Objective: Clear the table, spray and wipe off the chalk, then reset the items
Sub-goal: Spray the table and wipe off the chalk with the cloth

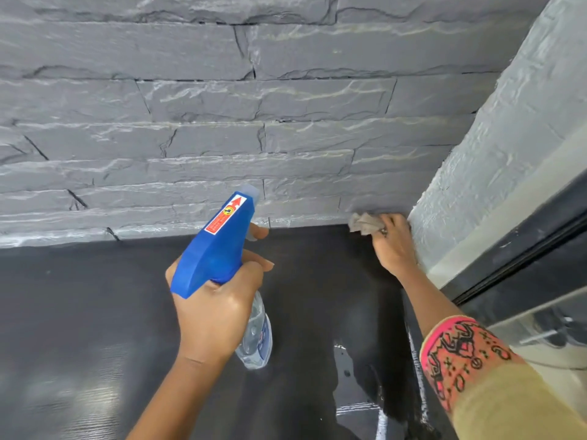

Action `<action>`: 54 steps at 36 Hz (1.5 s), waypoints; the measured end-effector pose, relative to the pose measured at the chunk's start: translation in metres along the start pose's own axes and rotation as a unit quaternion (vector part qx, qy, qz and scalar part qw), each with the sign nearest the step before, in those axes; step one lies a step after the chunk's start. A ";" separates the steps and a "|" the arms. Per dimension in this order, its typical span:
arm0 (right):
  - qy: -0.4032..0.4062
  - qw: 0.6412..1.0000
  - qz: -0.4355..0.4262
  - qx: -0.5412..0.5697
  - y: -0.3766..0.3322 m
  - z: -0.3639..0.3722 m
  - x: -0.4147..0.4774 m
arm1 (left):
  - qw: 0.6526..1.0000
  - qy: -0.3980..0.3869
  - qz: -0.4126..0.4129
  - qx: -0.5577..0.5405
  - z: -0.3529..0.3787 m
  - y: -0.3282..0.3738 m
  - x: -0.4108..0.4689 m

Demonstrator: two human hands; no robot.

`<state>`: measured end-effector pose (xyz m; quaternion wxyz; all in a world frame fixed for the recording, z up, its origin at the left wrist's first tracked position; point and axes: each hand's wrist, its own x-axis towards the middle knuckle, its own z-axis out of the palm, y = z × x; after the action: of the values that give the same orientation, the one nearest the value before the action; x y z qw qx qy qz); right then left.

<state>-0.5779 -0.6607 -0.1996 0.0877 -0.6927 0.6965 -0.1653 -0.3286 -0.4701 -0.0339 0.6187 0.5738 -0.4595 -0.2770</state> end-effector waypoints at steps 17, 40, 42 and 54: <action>-0.160 0.963 -0.198 -0.092 -0.111 0.038 -0.047 | 1.000 0.013 -0.005 0.011 0.005 0.002 -0.002; -0.153 0.962 -0.159 -0.158 -0.016 -0.017 -0.173 | 1.000 0.003 0.013 0.000 0.004 0.001 0.001; -0.165 0.954 -0.213 -0.134 -0.011 -0.022 -0.206 | 1.000 0.004 0.015 -0.003 0.005 0.000 0.000; -0.129 0.974 -0.040 -0.179 0.000 -0.021 -0.141 | 1.000 0.012 0.016 -0.015 0.008 0.002 -0.001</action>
<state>-0.5820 -0.5185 -0.1954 0.0445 -0.7402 0.6691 0.0495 -0.3361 -0.4724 -0.0328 0.6373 0.5599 -0.4571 -0.2672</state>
